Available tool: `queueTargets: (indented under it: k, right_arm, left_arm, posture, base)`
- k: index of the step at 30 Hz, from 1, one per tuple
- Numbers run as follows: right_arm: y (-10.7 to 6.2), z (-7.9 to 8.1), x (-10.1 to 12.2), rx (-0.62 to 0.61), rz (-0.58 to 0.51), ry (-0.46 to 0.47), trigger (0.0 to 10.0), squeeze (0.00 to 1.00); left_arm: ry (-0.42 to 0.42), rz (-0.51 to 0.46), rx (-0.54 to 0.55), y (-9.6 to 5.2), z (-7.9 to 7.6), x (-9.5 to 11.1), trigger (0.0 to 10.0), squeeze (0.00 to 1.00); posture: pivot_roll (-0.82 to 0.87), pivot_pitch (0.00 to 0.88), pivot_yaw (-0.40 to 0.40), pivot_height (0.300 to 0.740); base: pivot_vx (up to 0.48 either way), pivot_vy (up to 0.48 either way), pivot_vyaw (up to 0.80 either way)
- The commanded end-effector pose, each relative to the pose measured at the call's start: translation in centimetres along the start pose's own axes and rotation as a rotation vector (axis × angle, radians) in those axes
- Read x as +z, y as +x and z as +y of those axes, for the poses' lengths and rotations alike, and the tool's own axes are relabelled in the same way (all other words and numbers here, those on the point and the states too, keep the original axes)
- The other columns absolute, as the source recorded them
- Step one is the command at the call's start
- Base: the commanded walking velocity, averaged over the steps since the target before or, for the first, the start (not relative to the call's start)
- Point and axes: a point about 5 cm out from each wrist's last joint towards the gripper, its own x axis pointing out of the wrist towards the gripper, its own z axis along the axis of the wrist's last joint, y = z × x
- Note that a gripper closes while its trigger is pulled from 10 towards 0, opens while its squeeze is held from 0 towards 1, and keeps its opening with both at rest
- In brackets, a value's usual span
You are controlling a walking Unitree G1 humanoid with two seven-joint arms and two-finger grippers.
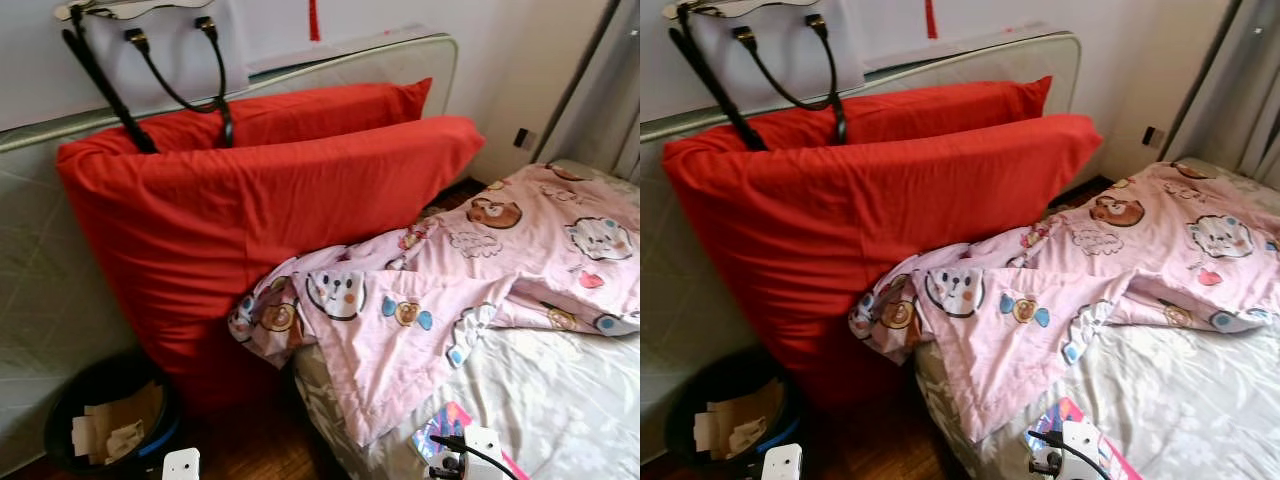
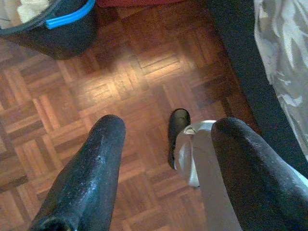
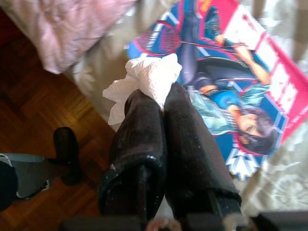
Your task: Clean up the room
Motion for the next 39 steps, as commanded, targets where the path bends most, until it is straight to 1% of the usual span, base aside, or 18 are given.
queueTargets:
  k: [1,39]
  right_arm:
    - [-0.02,0.11,-0.20,0.001,0.008,0.003,10.0,0.00]
    - [-0.01,0.43,-0.34,0.013,0.012,0.023,10.0,0.00]
  left_arm:
    - [0.002,0.027,0.006,-0.11,0.32,-0.53,10.0,0.00]
    - [0.007,0.026,0.007,-0.14,0.57,-0.53,10.0,0.00]
  posture:
    - [-0.06,0.000,0.016,0.740]
    - [-0.06,0.000,0.024,0.740]
  base:
    - [0.000,0.319,0.00]
    - [0.000,0.353,0.00]
